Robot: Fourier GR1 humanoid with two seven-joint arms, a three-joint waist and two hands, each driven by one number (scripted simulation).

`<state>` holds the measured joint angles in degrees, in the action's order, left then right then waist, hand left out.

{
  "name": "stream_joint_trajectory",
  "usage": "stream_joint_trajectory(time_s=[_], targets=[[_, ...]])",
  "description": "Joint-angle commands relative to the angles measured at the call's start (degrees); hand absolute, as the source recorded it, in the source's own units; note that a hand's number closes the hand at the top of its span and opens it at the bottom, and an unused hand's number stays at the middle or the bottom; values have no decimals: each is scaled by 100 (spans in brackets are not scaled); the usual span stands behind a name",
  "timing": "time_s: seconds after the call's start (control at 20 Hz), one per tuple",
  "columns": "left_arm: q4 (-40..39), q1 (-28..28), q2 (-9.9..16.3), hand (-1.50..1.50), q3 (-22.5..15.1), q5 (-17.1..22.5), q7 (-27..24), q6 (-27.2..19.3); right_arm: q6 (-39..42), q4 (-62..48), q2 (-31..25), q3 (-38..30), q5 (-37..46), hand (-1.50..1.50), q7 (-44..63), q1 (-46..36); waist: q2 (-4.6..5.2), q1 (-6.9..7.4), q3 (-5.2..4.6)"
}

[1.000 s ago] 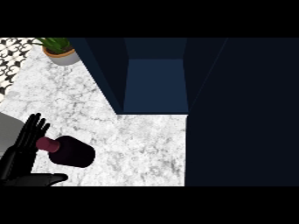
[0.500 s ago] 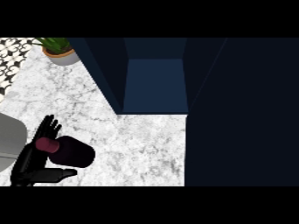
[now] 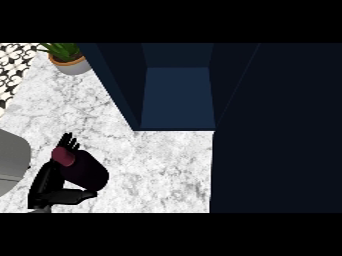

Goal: Pick up the wine, place it into the cabinet and close the cabinet

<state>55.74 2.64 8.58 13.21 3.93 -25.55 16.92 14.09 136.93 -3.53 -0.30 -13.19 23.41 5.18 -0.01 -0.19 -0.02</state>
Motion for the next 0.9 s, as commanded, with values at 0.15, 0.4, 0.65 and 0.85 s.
stream_joint_trajectory(time_s=[0.15,0.4,0.65,0.85], targets=[[-1415,460,-44,-150,91,-161,-1074,-133,156,46,106,49,66,-150,-182,245,4,-17,-1],[-1843,489,157,-150,229,200,-1162,544,156,78,-40,-285,-277,-150,-57,145,3,-10,0],[-2073,701,59,-150,146,278,-1314,585,61,49,133,119,246,-150,-69,67,1,1,0],[-2966,1281,330,-150,277,283,-1505,754,73,-16,61,-31,48,-150,29,7,6,-19,-1]])
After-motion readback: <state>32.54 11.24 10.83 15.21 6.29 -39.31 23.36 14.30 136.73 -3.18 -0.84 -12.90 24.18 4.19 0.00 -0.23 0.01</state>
